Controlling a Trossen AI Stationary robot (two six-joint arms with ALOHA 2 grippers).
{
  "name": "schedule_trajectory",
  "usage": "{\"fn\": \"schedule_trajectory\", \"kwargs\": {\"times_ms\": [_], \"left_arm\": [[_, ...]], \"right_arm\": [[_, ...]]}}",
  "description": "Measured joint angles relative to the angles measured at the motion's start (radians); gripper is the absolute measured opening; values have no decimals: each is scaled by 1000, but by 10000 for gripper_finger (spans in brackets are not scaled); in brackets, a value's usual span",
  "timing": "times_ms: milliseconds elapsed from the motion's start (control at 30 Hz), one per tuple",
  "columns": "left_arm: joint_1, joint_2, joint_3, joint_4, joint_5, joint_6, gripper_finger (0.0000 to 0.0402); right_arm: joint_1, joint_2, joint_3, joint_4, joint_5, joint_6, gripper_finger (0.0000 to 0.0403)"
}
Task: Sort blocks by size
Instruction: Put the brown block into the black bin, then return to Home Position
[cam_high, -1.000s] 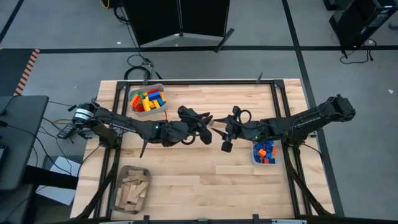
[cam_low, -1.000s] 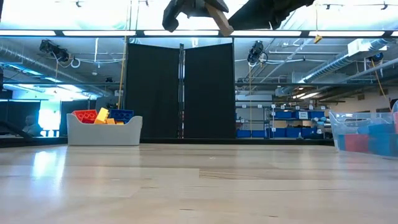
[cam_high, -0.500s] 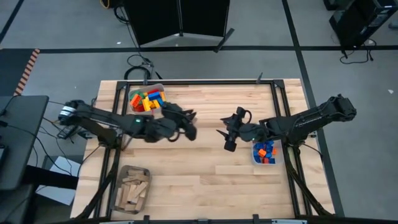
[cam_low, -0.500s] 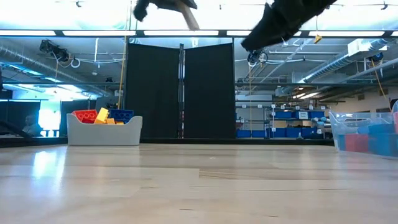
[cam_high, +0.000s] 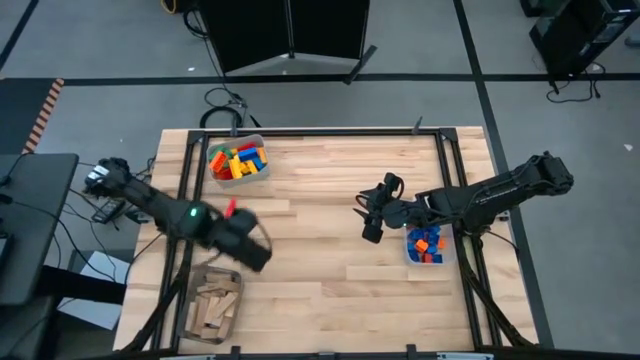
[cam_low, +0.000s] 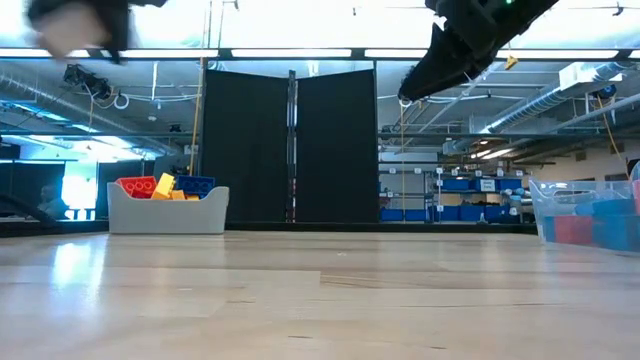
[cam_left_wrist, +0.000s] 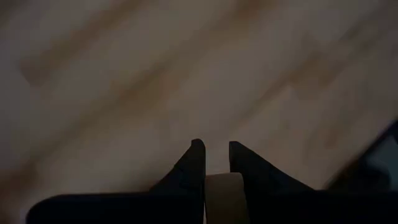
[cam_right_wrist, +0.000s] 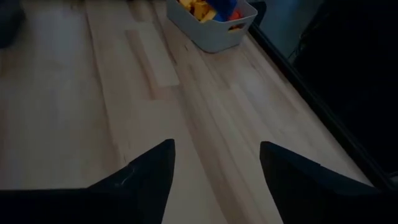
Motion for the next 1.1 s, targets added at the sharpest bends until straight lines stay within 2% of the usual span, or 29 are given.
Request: {"fn": "schedule_trajectory", "kwargs": {"times_ms": [300,533,800,933,1100], "left_arm": [[-324,6,-129,47,82,-470,57],[-472,6,-180,51,83,-712,62],[-503,6,-207,69,86,-681,92],[-511,6,-207,62,88,-662,95],[-520,6,-207,19,137,-615,96]], "right_arm": [[-12,0,0,3,2,27,247],[-13,0,0,21,2,27,246],[-40,0,0,101,3,77,241],[-42,0,0,131,3,143,241],[-39,0,0,140,2,185,244]]}}
